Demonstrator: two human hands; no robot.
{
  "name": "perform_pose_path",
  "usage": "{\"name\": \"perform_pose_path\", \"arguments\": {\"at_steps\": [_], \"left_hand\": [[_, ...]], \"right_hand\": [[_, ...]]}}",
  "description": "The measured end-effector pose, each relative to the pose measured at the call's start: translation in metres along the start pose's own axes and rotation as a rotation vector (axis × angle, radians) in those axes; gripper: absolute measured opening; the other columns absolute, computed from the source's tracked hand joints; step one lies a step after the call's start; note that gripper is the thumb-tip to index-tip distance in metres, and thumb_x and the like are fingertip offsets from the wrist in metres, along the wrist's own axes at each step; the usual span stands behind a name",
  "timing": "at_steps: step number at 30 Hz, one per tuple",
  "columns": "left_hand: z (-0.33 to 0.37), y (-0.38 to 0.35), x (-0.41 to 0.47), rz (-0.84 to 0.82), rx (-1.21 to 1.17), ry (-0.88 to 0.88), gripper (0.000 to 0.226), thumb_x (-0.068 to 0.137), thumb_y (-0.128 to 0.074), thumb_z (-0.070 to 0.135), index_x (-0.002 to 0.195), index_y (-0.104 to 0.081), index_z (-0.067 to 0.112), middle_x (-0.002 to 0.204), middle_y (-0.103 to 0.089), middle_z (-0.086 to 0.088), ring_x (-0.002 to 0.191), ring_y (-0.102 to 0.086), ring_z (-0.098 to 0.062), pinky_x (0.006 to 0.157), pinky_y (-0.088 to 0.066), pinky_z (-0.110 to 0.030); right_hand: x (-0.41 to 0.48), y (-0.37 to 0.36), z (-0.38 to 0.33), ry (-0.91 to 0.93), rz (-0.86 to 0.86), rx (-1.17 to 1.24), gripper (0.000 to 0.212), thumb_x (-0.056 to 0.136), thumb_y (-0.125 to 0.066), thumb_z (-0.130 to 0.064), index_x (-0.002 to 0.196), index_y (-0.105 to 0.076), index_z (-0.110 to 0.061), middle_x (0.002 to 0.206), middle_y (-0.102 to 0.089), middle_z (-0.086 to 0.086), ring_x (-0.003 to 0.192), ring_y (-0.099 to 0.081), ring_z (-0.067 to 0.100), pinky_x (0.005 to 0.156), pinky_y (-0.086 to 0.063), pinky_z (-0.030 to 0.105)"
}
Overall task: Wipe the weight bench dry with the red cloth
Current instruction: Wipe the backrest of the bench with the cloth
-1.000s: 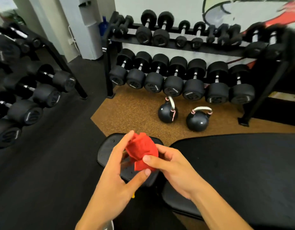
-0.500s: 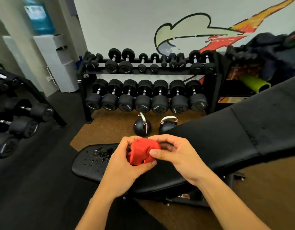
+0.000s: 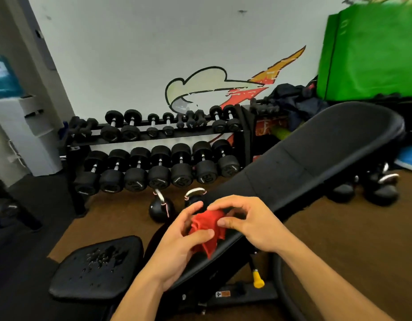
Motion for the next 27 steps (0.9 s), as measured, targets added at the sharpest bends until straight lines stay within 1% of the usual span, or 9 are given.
{"name": "perform_pose_path", "arguments": {"at_steps": [5,8,10,12,15,17,21,24,27], "left_hand": [[0.010,-0.049,0.029,-0.044,0.145,-0.081,0.046,0.072,-0.077,0.008,0.116,-0.073,0.021,0.114,-0.074,-0.015,0.109,-0.068,-0.031,0.101,-0.050,-0.048],[0.014,-0.075,0.040,-0.028,0.117,-0.118,0.045,0.079,-0.079,0.011,0.121,-0.066,0.020,0.118,-0.071,-0.016,0.112,-0.067,-0.032,0.106,-0.047,-0.054],[0.015,-0.095,0.045,-0.040,0.059,-0.123,0.038,0.091,-0.071,0.004,0.126,-0.061,0.017,0.116,-0.072,-0.017,0.109,-0.069,-0.039,0.098,-0.054,-0.052],[0.017,-0.109,0.049,-0.041,0.033,-0.131,0.035,0.094,-0.064,-0.001,0.124,-0.062,0.018,0.111,-0.075,-0.012,0.103,-0.072,-0.038,0.092,-0.057,-0.049],[0.017,-0.126,0.058,-0.010,0.057,-0.147,0.039,0.090,-0.067,-0.003,0.114,-0.071,0.027,0.113,-0.075,-0.007,0.112,-0.070,-0.030,0.101,-0.052,-0.049],[0.017,-0.140,0.066,0.005,0.024,-0.115,0.041,0.087,-0.068,-0.005,0.115,-0.072,0.024,0.113,-0.076,-0.010,0.109,-0.071,-0.028,0.104,-0.050,-0.049],[0.026,-0.182,0.089,0.018,-0.116,-0.050,0.039,0.085,-0.070,0.009,0.124,-0.066,0.013,0.114,-0.076,-0.015,0.098,-0.075,-0.018,0.090,-0.053,-0.041],[0.041,-0.217,0.104,0.004,-0.183,-0.035,0.029,0.096,-0.062,0.027,0.120,-0.069,0.012,0.110,-0.078,-0.010,0.095,-0.075,-0.016,0.081,-0.058,-0.034],[0.059,-0.262,0.125,-0.025,-0.127,-0.076,0.020,0.103,-0.055,0.025,0.113,-0.071,0.016,0.104,-0.078,-0.006,0.089,-0.075,-0.013,0.076,-0.058,-0.030]], "right_hand": [[-0.017,0.048,0.015,-0.012,0.158,0.063,0.038,0.087,-0.079,-0.005,0.117,-0.074,-0.028,0.119,-0.071,-0.011,0.116,-0.066,0.009,0.100,-0.056,0.035],[-0.028,0.087,0.017,0.006,0.255,-0.019,0.037,0.089,-0.079,-0.013,0.120,-0.072,-0.032,0.119,-0.071,-0.013,0.118,-0.064,0.007,0.096,-0.057,0.033],[-0.034,0.121,0.012,0.031,0.333,-0.039,0.032,0.092,-0.077,-0.016,0.119,-0.072,-0.032,0.115,-0.072,-0.011,0.114,-0.065,0.010,0.093,-0.057,0.031],[-0.039,0.155,0.002,0.075,0.431,-0.059,0.025,0.095,-0.073,-0.016,0.115,-0.073,-0.030,0.107,-0.073,-0.007,0.106,-0.067,0.011,0.088,-0.055,0.026],[-0.049,0.211,-0.009,0.152,0.622,-0.106,0.018,0.100,-0.067,-0.015,0.112,-0.073,-0.027,0.101,-0.073,-0.002,0.097,-0.068,0.014,0.084,-0.054,0.024],[-0.055,0.252,-0.009,0.191,0.775,-0.136,0.019,0.101,-0.065,-0.013,0.108,-0.072,-0.029,0.100,-0.072,0.003,0.094,-0.068,0.020,0.082,-0.053,0.027],[-0.064,0.328,-0.003,0.232,1.036,-0.141,0.022,0.100,-0.061,-0.016,0.102,-0.067,-0.037,0.094,-0.071,0.005,0.089,-0.067,0.022,0.081,-0.053,0.027],[-0.055,0.369,0.010,0.196,1.112,-0.083,0.018,0.100,-0.056,-0.011,0.106,-0.064,-0.026,0.090,-0.069,0.002,0.087,-0.066,0.013,0.082,-0.051,0.026],[-0.039,0.403,0.033,0.109,1.135,-0.039,0.017,0.100,-0.052,-0.015,0.102,-0.063,-0.027,0.086,-0.070,-0.003,0.086,-0.066,0.012,0.085,-0.053,0.035]]}}
Point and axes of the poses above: each hand's wrist, its own x-axis towards the middle knuckle, its own y-axis out of the back of the hand, z = x × y, the point moved 4 cm from there along x, towards the middle knuckle
